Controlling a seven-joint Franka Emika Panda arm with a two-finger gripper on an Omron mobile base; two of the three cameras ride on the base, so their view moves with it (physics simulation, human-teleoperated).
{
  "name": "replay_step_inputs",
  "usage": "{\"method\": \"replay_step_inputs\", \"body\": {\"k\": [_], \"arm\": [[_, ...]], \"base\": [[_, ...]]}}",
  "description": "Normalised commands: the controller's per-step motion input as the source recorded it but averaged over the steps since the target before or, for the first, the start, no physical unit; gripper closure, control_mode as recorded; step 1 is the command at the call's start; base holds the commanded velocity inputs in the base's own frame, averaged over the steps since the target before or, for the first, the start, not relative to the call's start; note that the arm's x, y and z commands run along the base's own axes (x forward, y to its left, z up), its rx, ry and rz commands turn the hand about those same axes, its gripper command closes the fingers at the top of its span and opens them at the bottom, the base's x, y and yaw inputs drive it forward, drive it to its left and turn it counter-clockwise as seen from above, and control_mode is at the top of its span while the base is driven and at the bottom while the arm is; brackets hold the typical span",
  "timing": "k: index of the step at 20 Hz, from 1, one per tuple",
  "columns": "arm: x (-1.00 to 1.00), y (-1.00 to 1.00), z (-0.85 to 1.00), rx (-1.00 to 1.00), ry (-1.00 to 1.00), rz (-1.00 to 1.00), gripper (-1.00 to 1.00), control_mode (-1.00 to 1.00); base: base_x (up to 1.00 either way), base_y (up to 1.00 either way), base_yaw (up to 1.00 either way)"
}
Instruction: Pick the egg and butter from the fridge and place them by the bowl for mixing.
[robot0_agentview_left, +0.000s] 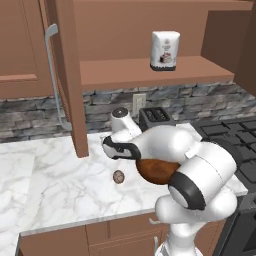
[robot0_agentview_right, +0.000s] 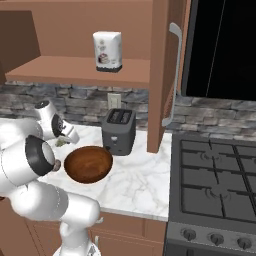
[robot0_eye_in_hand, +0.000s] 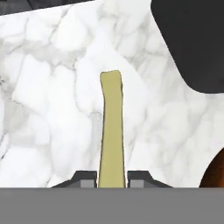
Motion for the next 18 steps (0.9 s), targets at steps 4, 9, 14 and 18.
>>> {"method": "replay_step_inputs", "body": {"k": [4, 9, 14, 18], "arm": [[0.02, 0.17, -0.47, -0.12, 0.12, 0.0, 1.0, -1.0], [0.01, 0.04, -0.25, -0.03, 0.01, 0.0, -1.0, -1.0], [0.0, 0.0, 0.02, 0.0, 0.0, 0.0, -1.0, -1.0], [-0.24, 0.0, 0.33, 0.01, -0.06, 0.0, -1.0, -1.0]], "base": [[0.0, 0.0, 0.0], [0.0, 0.0, 0.0], [0.0, 0.0, 0.0], [0.0, 0.0, 0.0]]}}
